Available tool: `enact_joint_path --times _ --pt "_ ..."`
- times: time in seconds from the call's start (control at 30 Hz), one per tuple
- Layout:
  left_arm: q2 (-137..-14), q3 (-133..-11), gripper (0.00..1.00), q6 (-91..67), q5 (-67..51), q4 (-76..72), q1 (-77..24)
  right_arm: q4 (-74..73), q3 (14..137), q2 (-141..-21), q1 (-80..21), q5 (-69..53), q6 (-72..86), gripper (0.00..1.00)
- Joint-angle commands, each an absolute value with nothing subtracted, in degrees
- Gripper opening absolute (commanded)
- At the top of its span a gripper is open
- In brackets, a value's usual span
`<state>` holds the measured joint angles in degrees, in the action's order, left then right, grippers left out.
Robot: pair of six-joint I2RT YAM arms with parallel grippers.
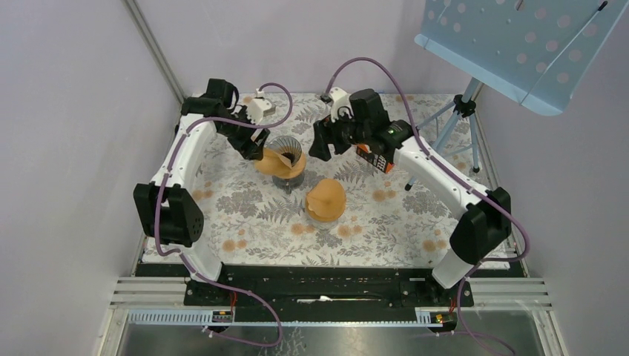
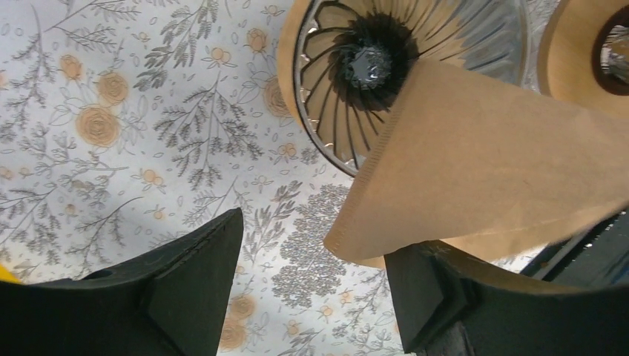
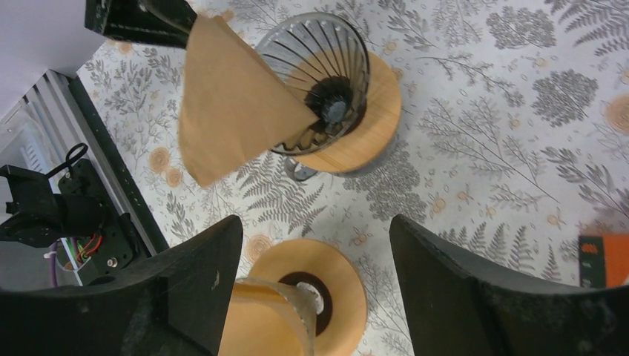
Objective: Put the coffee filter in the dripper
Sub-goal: Place the coffee filter in the coffee dripper.
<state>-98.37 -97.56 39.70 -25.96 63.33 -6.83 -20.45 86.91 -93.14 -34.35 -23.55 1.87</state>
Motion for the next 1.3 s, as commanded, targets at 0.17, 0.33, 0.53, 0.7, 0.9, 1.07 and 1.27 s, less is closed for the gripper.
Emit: enact_joint_path --times 0.17,0.33,0.53,0.7,0.9,1.07,1.27 --pt "-94.4 -96.7 0.68 34.6 -33.7 59.9 -6.8 -21.4 94.1 -98.1 -36.3 -22.7 3.3 0.79" --pt "-94.6 -97.1 0.62 34.5 -34.8 59.9 -6.8 -21.6 94.0 -98.1 -36.3 -23.1 2.8 0.78" --pt "-95.3 -97.1 0.51 35.4 -36.1 60.9 -6.8 -21.5 93.4 -97.5 -36.2 -23.6 2.4 0.78" --pt "-95.8 -97.4 0.41 35.2 -36.9 61.4 -6.8 -21.9 93.5 -97.4 -36.1 -23.8 1.9 0.78" --pt "-96.3 -98.1 0.30 33.6 -36.9 62.6 -6.8 -22.3 93.7 -97.0 -36.2 -23.6 1.8 0.78" --pt "-96.9 -99.3 0.13 28.3 -35.7 63.6 -6.9 -22.5 94.3 -96.9 -36.2 -23.5 2.1 0.78" --pt "-98.1 -100.6 0.04 23.5 -35.4 65.4 -6.9 -23.1 95.6 -97.4 -36.2 -22.9 2.5 0.77"
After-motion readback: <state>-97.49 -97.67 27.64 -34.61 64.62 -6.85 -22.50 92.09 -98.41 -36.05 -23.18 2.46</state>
